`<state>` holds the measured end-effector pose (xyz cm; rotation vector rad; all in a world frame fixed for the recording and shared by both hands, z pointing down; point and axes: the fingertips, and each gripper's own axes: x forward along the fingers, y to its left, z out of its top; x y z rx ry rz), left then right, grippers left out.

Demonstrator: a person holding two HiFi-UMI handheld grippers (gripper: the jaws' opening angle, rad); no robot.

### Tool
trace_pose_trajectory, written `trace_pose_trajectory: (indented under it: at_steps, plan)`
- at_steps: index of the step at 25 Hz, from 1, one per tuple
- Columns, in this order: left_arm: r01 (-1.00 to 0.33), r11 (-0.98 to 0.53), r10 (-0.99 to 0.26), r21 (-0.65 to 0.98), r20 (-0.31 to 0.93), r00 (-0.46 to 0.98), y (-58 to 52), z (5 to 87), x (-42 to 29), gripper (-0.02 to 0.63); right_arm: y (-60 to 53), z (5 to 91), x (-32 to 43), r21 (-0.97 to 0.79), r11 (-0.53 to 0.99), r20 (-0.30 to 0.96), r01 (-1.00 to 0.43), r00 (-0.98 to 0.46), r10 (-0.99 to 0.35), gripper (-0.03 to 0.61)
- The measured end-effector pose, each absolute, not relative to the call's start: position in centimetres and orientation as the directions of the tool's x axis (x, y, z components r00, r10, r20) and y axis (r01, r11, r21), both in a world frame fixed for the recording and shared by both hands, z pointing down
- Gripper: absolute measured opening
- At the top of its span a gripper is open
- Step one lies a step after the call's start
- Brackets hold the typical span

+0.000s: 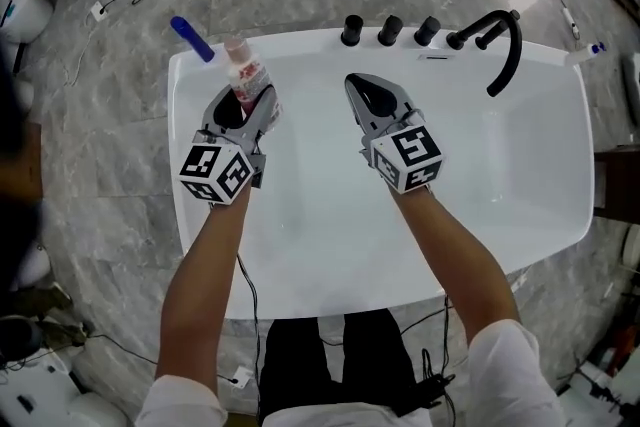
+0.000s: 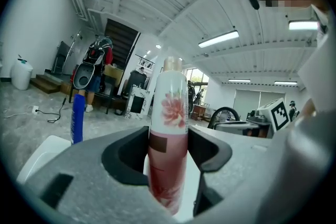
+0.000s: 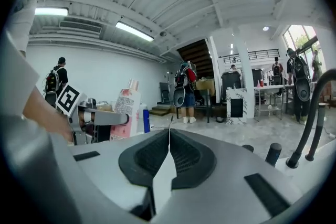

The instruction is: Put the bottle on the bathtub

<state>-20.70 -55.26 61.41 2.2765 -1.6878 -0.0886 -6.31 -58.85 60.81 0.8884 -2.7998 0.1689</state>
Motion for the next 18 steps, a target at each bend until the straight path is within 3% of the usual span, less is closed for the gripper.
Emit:
trace_pose_trajectory:
  at_steps: [18]
  plan:
    - [-0.955, -0.253, -0.967, 0.152, -0.014, 0.254, -64.9, 64.8, -23.8, 0.225, -64.7, 67.3, -14.0, -0.038, 0.859, 0.279, -0.510, -0.831, -0.481, 0.015]
